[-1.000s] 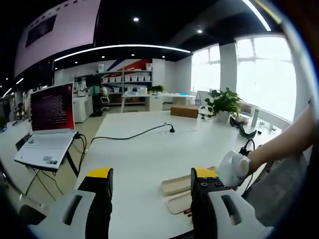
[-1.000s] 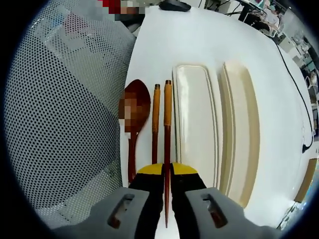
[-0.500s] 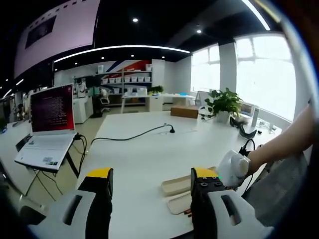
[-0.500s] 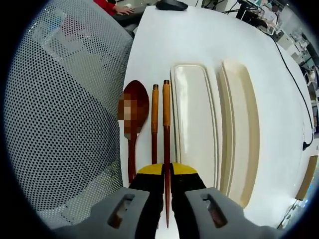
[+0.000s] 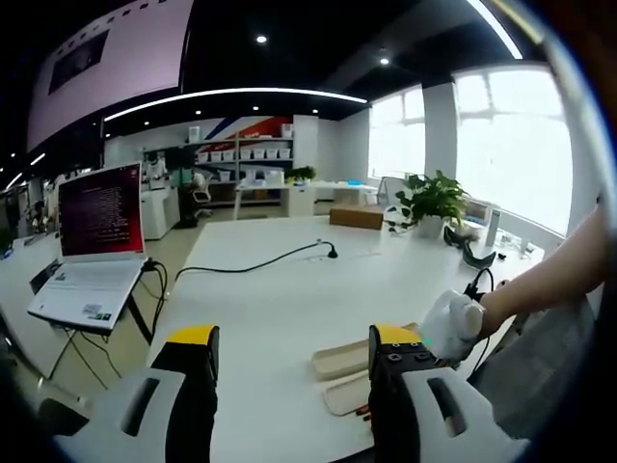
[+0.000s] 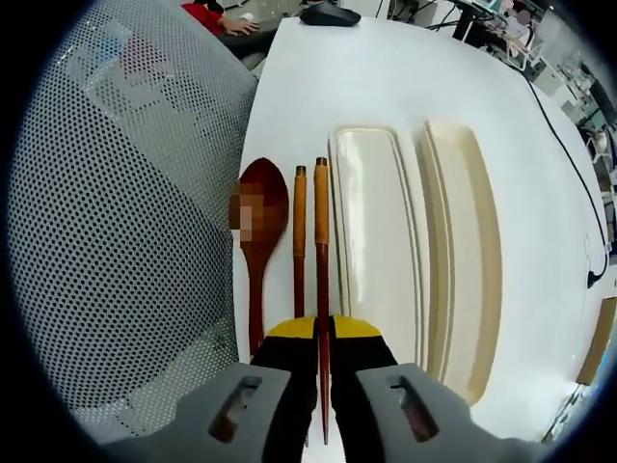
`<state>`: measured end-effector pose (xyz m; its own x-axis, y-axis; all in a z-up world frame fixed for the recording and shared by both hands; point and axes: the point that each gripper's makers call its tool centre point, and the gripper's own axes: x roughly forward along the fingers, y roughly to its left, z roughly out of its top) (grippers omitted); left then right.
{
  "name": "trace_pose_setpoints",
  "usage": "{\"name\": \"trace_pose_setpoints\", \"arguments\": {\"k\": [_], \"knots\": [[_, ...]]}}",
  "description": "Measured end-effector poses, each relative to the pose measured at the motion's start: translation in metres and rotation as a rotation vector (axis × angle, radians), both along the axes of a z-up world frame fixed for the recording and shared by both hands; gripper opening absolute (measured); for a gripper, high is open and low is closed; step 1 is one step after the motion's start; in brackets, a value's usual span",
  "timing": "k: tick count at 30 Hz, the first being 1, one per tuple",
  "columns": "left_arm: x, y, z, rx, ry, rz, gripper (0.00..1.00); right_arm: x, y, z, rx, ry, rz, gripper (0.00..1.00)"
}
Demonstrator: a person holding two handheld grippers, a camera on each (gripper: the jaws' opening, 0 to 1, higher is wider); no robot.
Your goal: Arrange the utensils inside the cutlery case until each visible utensil rests in its matching compartment.
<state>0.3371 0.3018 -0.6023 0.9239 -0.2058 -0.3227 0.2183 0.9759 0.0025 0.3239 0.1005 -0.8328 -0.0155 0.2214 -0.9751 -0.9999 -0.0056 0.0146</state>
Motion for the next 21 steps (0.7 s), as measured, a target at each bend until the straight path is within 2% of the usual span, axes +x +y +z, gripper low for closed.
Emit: {"name": "trace_pose_setpoints", "arguments": {"k": [4,21], "knots": [[0.0,0.001,0.0,-0.001,-0.002,0.002,0.64,0.002,0.001,0.0,0.001,-0.018,0.002,0.0],[0.001,0.0,0.0,0.002,-0.002,0.001,0.64,0.005,0.004,0.014,0.025,-0.003,-0.015,0.0]]}}
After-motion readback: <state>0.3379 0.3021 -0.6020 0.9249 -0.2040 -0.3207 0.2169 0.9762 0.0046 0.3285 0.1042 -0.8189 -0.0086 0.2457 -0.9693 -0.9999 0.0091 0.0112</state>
